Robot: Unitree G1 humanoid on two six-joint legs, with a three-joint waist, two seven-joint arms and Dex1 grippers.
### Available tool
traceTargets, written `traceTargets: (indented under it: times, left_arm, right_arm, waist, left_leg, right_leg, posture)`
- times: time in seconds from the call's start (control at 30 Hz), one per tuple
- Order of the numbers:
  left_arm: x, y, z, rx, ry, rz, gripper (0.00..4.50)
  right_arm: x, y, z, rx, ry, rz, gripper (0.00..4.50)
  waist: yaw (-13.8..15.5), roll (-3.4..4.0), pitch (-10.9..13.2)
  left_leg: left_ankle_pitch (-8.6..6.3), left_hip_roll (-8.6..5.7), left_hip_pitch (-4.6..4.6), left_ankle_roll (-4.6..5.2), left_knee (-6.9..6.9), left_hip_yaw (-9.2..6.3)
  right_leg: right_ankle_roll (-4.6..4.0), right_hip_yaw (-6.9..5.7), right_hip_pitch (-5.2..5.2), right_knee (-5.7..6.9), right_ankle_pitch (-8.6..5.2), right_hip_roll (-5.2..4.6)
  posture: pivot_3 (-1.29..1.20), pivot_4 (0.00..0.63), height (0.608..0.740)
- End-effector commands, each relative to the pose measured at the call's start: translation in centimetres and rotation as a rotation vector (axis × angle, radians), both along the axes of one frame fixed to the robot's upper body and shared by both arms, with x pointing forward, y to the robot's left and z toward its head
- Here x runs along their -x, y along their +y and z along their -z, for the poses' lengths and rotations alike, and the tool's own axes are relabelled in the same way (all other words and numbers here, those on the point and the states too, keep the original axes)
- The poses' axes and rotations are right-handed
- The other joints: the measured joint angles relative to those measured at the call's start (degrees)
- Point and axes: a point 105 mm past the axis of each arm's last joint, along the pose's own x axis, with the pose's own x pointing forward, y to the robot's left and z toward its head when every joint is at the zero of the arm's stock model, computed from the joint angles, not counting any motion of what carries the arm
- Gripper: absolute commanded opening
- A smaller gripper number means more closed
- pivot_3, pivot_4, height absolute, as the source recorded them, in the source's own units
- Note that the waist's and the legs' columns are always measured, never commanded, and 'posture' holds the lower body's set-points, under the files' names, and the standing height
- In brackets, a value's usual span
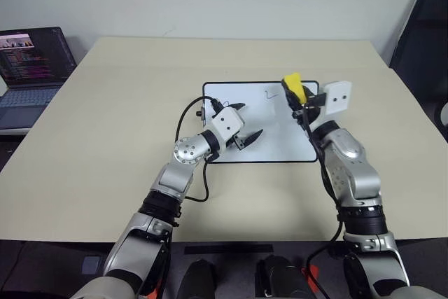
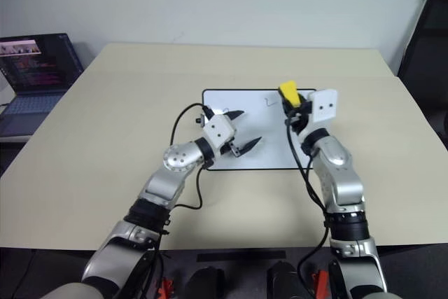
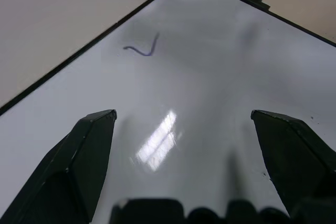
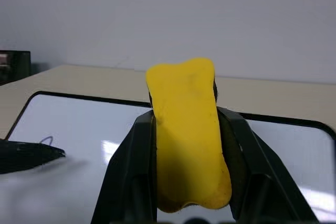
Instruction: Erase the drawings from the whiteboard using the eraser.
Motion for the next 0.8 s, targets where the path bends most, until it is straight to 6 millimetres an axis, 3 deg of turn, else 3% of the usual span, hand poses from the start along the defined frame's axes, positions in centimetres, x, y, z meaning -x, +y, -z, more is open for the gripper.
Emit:
traceTargets:
  times: [0.03,0.17,0.5,0.8]
  left_arm:
    - [0.2,0.0,-2.1,0.044,-0.072,-0.003,4.5]
    - [0.2,0.2,-2.1,0.05,-0.075,-0.014,4.5]
    - [0.4,0.8,-2.3,0.056,-0.086,-0.04,4.5]
    - [0.5,1.1,-2.5,0.053,-0.092,-0.048,4.5]
  right_arm:
    - [-0.3,1.6,-1.0,0.021,-0.041,-0.04,1.22]
    - [-1.2,2.1,-0.1,0.073,0.012,-0.036,1.22]
    - [-3.5,0.1,1.5,0.177,0.073,0.115,1.22]
    - [-0.7,5.6,3.6,0.215,0.098,-0.13,1.22]
  waist:
    - [0.0,0.0,0.0]
    - [0.0,0.0,0.0]
    - [-0.02,0.01,0.0]
    - [-0.36,0.01,0.0]
  left_leg:
    - [0.0,0.0,0.0,0.0,0.0,0.0]
    - [0.0,0.0,0.0,0.0,0.03,0.01]
    - [0.0,0.01,0.01,0.0,0.04,0.02]
    - [0.0,0.07,0.03,0.0,0.07,0.05]
  right_leg:
    - [0.0,0.0,0.0,0.01,0.0,0.0]
    - [0.0,0.01,0.0,0.02,0.01,-0.01]
    - [-0.09,0.01,-0.01,0.06,0.06,-0.02]
    - [0.0,0.04,-0.01,0.08,0.04,0.02]
  posture:
    - [0.0,0.15,0.74]
    - [0.0,0.15,0.74]
    - [0.0,0.15,0.74]
    - [0.0,0.15,0.74]
